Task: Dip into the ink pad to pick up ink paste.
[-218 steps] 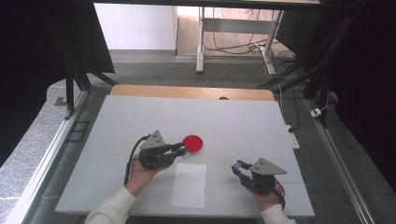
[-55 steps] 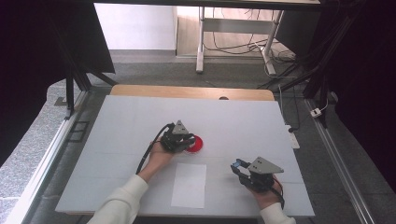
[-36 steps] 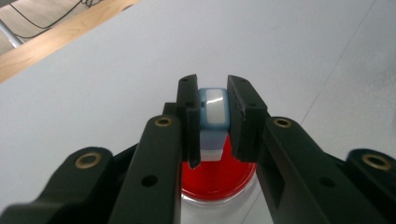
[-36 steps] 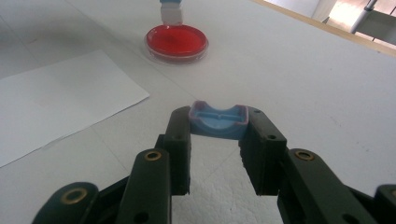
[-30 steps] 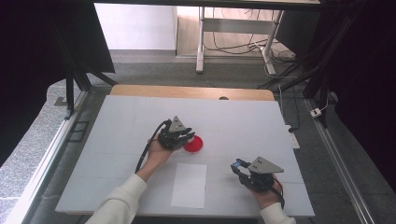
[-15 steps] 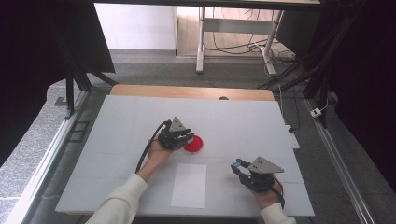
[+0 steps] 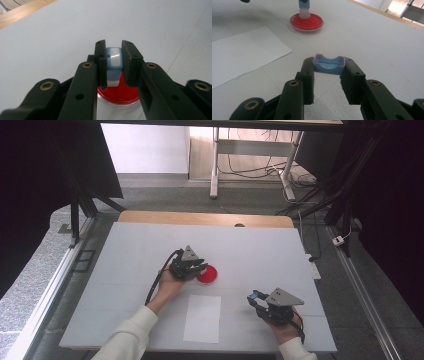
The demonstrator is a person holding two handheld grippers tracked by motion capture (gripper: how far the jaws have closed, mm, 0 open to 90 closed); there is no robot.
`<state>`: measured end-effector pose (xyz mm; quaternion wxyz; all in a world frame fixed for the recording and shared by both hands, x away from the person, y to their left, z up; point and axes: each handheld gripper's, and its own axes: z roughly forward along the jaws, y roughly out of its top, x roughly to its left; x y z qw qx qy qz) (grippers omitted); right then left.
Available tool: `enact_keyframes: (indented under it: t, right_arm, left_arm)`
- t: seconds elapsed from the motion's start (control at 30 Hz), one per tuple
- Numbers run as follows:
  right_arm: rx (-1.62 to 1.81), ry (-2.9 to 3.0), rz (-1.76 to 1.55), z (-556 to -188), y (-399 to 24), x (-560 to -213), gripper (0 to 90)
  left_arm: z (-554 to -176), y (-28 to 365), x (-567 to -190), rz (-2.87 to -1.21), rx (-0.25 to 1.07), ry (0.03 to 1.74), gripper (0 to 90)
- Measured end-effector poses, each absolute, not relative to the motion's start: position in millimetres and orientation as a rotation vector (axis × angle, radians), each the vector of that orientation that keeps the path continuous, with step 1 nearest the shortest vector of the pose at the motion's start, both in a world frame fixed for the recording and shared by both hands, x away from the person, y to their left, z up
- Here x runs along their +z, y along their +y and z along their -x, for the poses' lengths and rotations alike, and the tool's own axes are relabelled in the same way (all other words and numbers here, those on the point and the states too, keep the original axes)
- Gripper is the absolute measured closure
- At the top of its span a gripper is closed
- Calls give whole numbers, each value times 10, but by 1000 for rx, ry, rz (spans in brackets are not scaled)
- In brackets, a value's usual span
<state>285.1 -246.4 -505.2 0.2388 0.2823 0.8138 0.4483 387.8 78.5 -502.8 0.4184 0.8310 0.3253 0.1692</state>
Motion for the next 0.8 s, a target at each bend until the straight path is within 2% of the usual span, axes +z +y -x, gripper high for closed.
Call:
enact_keyframes:
  t: [0.8]
  right_arm:
    - [1213,2235,-773,-2844,-2447,-5059,642]
  left_arm:
    - [-3891,764,-5061,-2112,426,809,757]
